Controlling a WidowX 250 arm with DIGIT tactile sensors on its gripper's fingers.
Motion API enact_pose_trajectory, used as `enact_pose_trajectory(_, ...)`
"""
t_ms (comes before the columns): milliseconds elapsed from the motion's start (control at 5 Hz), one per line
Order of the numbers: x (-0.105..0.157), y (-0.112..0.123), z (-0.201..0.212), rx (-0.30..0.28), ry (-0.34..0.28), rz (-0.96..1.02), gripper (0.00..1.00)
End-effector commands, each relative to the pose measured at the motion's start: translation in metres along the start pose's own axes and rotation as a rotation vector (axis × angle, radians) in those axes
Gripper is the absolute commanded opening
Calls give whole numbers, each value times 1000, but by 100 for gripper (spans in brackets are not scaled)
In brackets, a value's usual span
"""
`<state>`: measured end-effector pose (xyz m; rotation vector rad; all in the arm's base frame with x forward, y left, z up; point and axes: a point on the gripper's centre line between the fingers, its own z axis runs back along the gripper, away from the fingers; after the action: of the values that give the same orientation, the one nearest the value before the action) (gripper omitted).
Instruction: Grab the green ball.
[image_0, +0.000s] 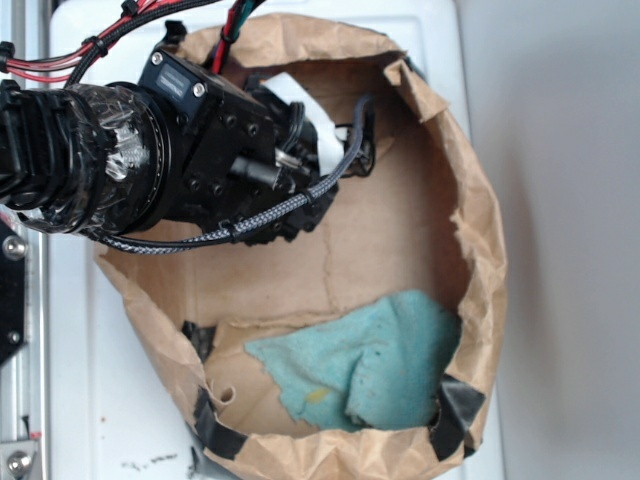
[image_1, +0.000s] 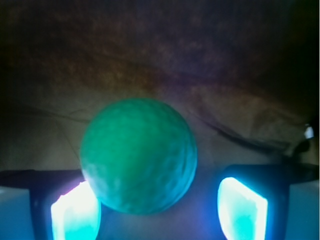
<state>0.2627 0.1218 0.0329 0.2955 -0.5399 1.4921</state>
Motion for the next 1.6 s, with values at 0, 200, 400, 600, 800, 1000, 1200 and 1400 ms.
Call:
enact_pose_trajectory(0, -4, -2, 1, -50, -40, 36, 100)
enact_pose_trajectory(200, -10, -6, 0, -58, -56, 43, 100)
enact_pose_trajectory(400, -11, -6, 0, -60, -56, 29, 0)
enact_pose_trajectory(600, -8, -5, 3, -64, -37, 29, 0)
enact_pose_trajectory(800, -6, -4, 6, -80, -37, 23, 0)
enact_pose_trajectory(1000, -5, -2, 12, -89, -30, 14, 0)
enact_pose_trajectory(1200, -1, 2, 30, -66, 19, -34, 0)
enact_pose_trajectory(1400, 3, 7, 57, -75, 107, -142, 0)
